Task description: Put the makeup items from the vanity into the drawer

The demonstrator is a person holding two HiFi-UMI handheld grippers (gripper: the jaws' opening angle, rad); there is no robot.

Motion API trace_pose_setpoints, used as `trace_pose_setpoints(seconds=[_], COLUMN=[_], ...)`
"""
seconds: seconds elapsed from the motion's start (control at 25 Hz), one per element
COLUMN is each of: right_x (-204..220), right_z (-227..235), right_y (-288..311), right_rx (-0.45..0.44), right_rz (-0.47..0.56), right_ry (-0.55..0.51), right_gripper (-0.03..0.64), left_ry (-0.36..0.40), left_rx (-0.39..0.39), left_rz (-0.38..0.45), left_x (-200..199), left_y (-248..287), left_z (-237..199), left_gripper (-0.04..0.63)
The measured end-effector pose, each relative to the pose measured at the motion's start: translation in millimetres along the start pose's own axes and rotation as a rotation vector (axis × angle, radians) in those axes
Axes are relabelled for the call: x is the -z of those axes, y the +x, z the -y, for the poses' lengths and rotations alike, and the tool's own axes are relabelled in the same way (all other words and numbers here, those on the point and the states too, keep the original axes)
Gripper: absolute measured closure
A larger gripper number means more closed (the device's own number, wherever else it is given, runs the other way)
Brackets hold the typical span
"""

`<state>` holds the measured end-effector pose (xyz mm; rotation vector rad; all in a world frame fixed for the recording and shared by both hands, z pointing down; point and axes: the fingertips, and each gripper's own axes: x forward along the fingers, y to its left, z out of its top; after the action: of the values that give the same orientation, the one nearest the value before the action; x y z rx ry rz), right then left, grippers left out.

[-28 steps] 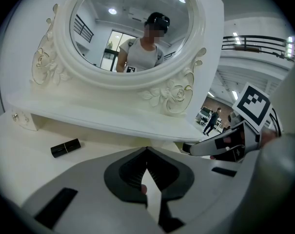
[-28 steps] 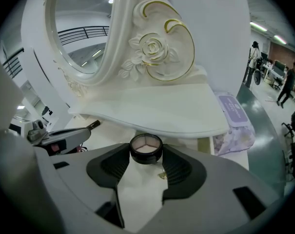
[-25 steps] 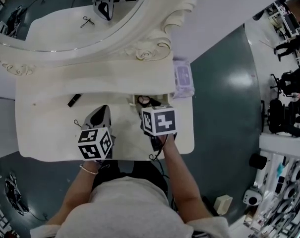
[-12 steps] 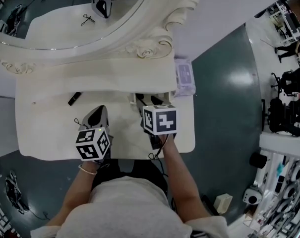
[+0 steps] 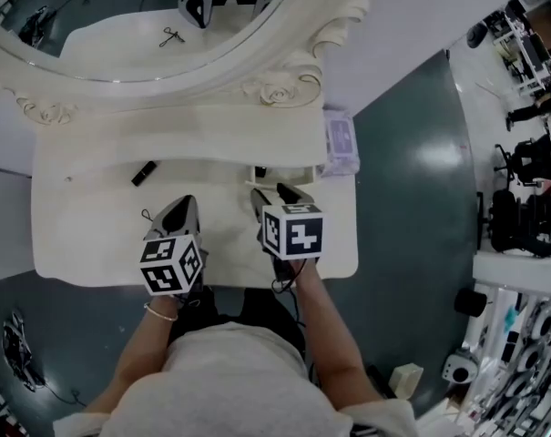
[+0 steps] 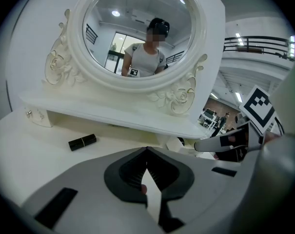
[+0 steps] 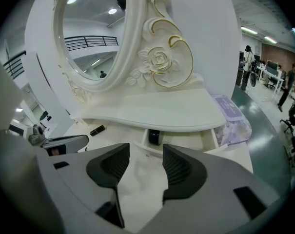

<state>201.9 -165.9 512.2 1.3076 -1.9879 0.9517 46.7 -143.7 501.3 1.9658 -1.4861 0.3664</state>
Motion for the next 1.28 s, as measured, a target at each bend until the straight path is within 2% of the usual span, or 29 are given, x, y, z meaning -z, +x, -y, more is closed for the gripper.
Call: trace_pose_setpoints(seconds=[0.24,0.48,0.8,1.0,1.28], right_x=[9,16,25,23,23], right_z=[-31,-65,-99,-96,-88], right_y=[-3,-18,-30,-40,-43], right_rx=[-0.023,-0.056,-0.079,-0.032,-0.004], right_rz=[0.031,0.106,0.174,0.237,0.259], right_ry=[-0.046,-0.07,-0.099,-0.075,-0.055], right_gripper=[0.4,0.404,0.491,0.577,0.589], left_ry=[-0.012,-0.003,0.017,0.037,0.048], left_rx=[-0.02,-0.03,-0.052,-0.06,-0.061], left_rz=[0.025,0.058,0.095,0.111,0.119], left_x=[7,8,2,-5,-10], left_y=[-22,-47,-72,-78,-81], left_z=[-13,-18,-28,-31,-34], left_gripper=[0.592,0.592,0.592,0.592,0.592])
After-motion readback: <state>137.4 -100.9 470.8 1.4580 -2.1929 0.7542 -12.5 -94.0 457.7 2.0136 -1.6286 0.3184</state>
